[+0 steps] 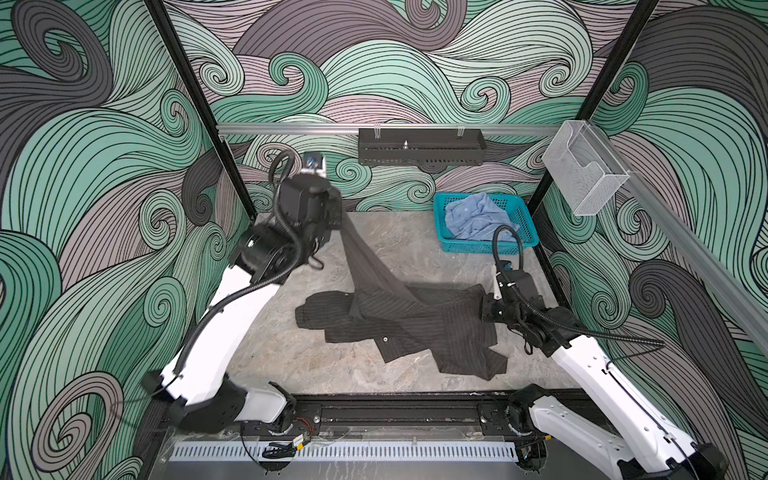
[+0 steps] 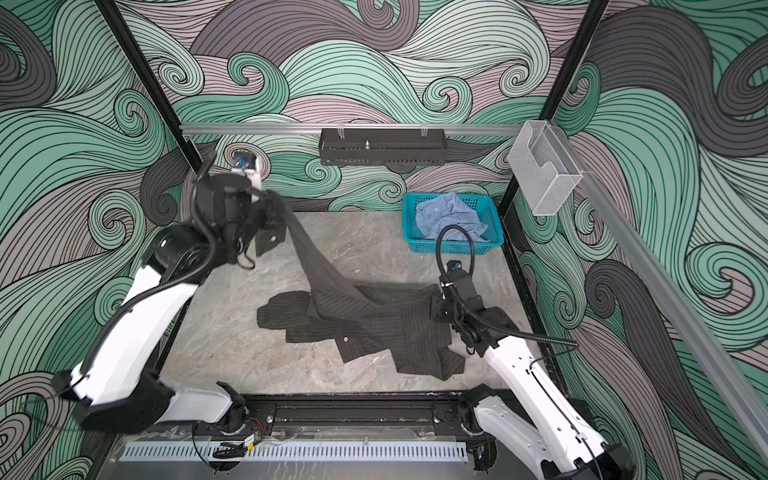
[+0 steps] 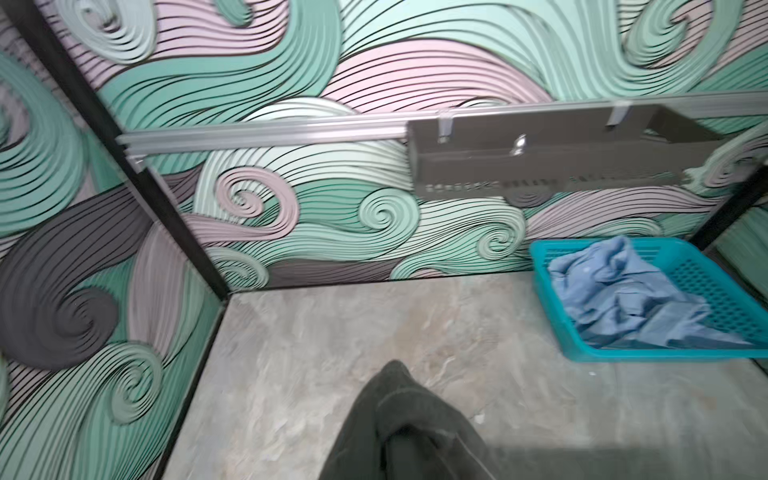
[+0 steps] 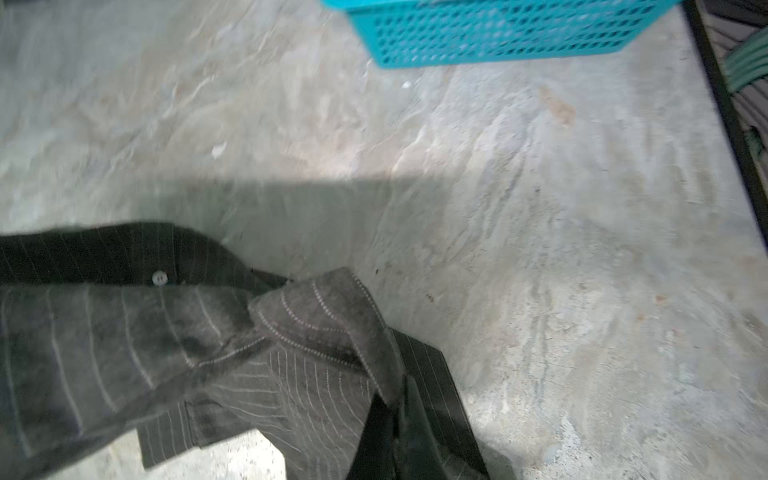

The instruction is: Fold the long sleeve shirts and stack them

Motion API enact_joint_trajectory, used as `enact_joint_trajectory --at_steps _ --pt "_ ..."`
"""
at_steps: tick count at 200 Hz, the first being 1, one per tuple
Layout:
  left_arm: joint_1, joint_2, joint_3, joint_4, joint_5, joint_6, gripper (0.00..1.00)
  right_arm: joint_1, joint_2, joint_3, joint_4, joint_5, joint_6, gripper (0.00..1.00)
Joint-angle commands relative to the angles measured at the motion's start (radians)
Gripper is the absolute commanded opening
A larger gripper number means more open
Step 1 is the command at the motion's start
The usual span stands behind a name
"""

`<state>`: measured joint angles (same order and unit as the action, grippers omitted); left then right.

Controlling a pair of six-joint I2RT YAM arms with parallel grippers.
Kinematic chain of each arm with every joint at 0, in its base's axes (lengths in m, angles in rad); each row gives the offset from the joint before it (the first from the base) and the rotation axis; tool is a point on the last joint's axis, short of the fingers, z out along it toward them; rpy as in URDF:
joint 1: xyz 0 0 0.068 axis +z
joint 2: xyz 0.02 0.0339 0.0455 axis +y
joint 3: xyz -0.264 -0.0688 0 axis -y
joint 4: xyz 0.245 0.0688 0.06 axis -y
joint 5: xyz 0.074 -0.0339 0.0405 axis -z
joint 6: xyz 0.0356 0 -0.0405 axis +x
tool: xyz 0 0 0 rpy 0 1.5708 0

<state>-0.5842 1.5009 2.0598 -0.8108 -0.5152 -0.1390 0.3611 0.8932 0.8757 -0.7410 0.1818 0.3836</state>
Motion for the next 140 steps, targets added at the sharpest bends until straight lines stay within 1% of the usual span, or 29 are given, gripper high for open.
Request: enact_joint_trajectory --at_steps 1,21,30,42,60,67,71,75,81,85,89,93,106,118,131,140 --pt "0.016 0.243 0.265 -0.033 0.165 0.076 0.00 -0.097 0.011 0.066 -0.040 0.016 0.074 0.00" --pt "0.020 0.498 0.541 -0.107 0.214 0.085 0.00 -0.173 0.062 0.095 -0.045 -0.061 0.092 0.00" --pt "0.021 0.590 0.632 -0.116 0.232 0.089 0.00 -0.192 0.083 0.101 -0.044 -0.090 0.100 0.00" --pt "0.022 0.685 0.691 -0.090 0.250 0.099 0.00 -0.209 0.115 0.111 -0.043 -0.117 0.101 0.00" --pt "0.023 0.771 0.691 -0.036 0.261 0.108 0.00 -0.232 0.151 0.120 -0.036 -0.153 0.102 0.00" --pt "0.025 0.797 0.690 -0.028 0.271 0.107 0.08 -0.241 0.162 0.121 -0.032 -0.164 0.102 0.00" --pt "0.026 0.811 0.689 -0.027 0.278 0.106 0.15 -0.248 0.167 0.123 -0.029 -0.168 0.103 0.00" --pt "0.028 0.824 0.690 -0.027 0.282 0.104 0.25 -0.253 0.173 0.124 -0.024 -0.174 0.102 0.00" --pt "0.030 0.838 0.689 -0.028 0.289 0.095 0.47 -0.260 0.181 0.125 -0.018 -0.180 0.102 0.00" --pt "0.033 0.846 0.689 -0.031 0.298 0.090 0.59 -0.266 0.186 0.126 -0.014 -0.183 0.103 0.00" --pt "0.036 0.849 0.689 -0.036 0.310 0.083 0.67 -0.270 0.191 0.128 -0.010 -0.188 0.105 0.00" --pt "0.037 0.849 0.689 -0.042 0.315 0.076 0.72 -0.277 0.195 0.129 -0.006 -0.193 0.107 0.00" --pt "0.043 0.826 0.680 -0.057 0.321 0.058 0.82 -0.293 0.215 0.135 0.002 -0.209 0.118 0.00" --pt "0.046 0.767 0.648 -0.066 0.311 0.058 0.88 -0.303 0.236 0.145 0.010 -0.219 0.129 0.00" --pt "0.052 0.662 0.567 -0.077 0.300 0.065 0.90 -0.308 0.255 0.157 0.019 -0.225 0.143 0.00" --pt "0.056 0.566 0.472 -0.094 0.295 0.051 0.90 -0.312 0.269 0.164 0.027 -0.232 0.154 0.00"
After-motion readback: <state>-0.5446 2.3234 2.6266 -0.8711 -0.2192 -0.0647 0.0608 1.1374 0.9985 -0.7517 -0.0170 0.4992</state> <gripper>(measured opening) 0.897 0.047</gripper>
